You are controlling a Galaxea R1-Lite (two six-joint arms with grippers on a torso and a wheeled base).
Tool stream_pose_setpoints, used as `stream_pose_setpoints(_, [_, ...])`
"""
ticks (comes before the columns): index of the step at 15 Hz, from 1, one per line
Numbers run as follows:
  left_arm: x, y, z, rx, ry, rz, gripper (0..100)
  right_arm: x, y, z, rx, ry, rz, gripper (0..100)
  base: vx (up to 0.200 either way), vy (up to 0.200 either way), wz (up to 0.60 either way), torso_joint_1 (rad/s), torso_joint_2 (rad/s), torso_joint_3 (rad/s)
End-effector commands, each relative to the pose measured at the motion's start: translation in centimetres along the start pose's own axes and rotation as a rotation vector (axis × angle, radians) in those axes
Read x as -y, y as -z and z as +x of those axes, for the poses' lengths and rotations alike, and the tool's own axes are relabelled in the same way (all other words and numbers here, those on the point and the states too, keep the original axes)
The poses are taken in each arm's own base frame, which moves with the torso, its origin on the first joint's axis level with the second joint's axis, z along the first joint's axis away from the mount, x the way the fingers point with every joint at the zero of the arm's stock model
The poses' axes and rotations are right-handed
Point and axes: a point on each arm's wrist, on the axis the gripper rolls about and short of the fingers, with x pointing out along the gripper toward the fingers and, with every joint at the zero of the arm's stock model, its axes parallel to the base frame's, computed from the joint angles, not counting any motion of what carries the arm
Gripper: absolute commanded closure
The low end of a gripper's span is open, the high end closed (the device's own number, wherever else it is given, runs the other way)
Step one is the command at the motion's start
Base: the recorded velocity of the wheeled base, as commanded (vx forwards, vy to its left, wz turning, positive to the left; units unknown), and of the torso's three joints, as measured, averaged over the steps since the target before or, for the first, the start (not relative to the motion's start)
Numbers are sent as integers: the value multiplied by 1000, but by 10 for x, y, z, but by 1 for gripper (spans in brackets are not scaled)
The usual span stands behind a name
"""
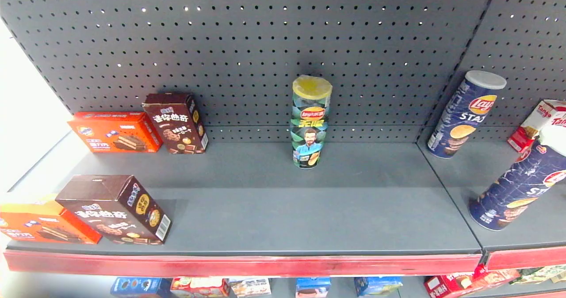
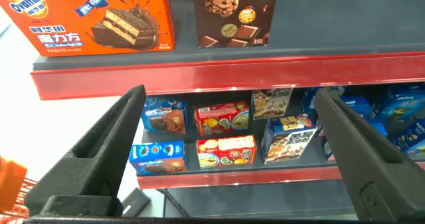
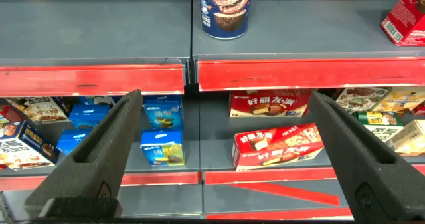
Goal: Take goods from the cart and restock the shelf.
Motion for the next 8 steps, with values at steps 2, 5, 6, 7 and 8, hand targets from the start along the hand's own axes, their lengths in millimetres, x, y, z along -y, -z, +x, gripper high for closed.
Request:
stream_pose_setpoints(2, [0,0,0,1,0,0,0,0,0,0,-1,1,0,0,0,0,0,0,0,0])
stream_pose_setpoints(5, [0,0,0,1,3,0,0,0,0,0,-1,1,-2,0,0,0,0,0,0,0])
stream_pose_setpoints(6, [0,0,0,1,3,0,0,0,0,0,-1,1,-2,0,0,0,0,0,0,0])
stream_pose_setpoints(7, [0,0,0,1,3,0,0,0,0,0,-1,1,-2,0,0,0,0,0,0,0])
stream_pose_setpoints(8, [0,0,0,1,3,0,0,0,0,0,-1,1,0,0,0,0,600,7,7,-2])
